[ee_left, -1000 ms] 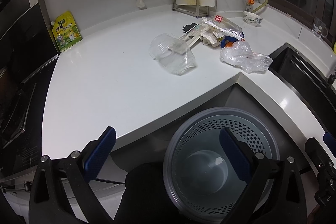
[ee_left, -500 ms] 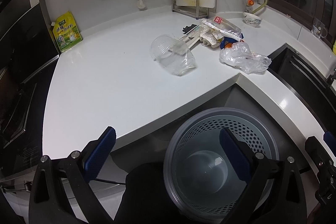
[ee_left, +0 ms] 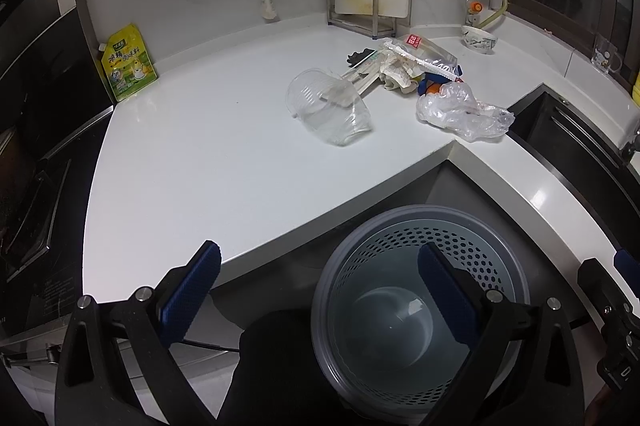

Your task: Collect trash

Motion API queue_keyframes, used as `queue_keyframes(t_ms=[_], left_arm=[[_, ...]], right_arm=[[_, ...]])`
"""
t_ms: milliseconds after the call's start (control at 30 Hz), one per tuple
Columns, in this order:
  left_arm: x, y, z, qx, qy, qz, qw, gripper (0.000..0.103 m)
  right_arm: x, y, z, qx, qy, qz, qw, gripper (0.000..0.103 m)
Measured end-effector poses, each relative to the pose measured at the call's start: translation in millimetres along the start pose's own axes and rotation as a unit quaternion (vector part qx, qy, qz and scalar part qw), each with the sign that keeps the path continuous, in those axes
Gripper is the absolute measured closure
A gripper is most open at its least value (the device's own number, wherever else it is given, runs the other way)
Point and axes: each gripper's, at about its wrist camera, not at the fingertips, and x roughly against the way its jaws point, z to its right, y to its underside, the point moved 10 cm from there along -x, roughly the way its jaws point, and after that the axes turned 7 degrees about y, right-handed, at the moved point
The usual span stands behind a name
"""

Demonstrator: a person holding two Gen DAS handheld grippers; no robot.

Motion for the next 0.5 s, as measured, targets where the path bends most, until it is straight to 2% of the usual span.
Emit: queue_keyframes(t_ms=[500], left_arm=[[2.5, -0.5, -1.4, 0.003, 0.001, 0.003, 1.0000, 0.006]], right_arm=[[4.1, 0.5, -2.1, 0.001, 0.001, 0.005, 1.000, 0.011]])
